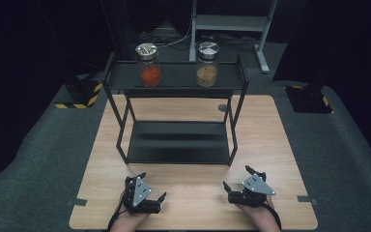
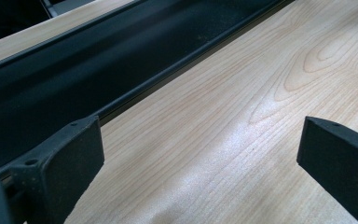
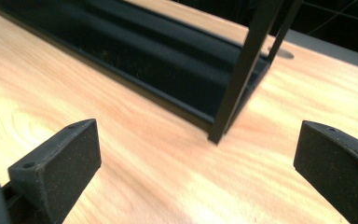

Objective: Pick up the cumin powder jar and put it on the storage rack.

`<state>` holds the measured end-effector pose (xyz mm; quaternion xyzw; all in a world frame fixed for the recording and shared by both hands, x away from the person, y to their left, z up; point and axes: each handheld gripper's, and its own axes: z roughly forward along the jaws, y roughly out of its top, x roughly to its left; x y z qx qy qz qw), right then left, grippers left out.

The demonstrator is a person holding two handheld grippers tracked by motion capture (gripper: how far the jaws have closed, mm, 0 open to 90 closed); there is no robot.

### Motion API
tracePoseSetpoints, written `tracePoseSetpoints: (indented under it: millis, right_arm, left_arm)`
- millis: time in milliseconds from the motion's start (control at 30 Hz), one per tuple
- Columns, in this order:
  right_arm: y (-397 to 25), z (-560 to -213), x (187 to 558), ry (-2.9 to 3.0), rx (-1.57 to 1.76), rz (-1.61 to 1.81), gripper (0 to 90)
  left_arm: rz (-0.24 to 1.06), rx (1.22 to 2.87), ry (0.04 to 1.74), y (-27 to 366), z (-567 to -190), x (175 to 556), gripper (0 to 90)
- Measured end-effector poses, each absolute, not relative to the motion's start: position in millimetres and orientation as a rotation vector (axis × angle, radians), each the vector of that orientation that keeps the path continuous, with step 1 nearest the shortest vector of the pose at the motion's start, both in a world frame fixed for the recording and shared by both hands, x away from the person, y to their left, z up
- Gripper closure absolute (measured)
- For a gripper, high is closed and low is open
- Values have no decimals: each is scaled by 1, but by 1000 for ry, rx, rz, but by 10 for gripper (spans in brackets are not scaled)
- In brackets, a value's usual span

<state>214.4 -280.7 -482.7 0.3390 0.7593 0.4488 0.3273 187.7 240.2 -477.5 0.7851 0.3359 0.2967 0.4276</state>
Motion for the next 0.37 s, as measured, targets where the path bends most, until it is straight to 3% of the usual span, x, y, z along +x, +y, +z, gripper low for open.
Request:
tracePoseSetpoints:
  millis: [367]
  right_arm:
    - [-282,-477,216,2046,848,1112,6]
  left_arm:
    - [748,1961,841,239,-478,187,9]
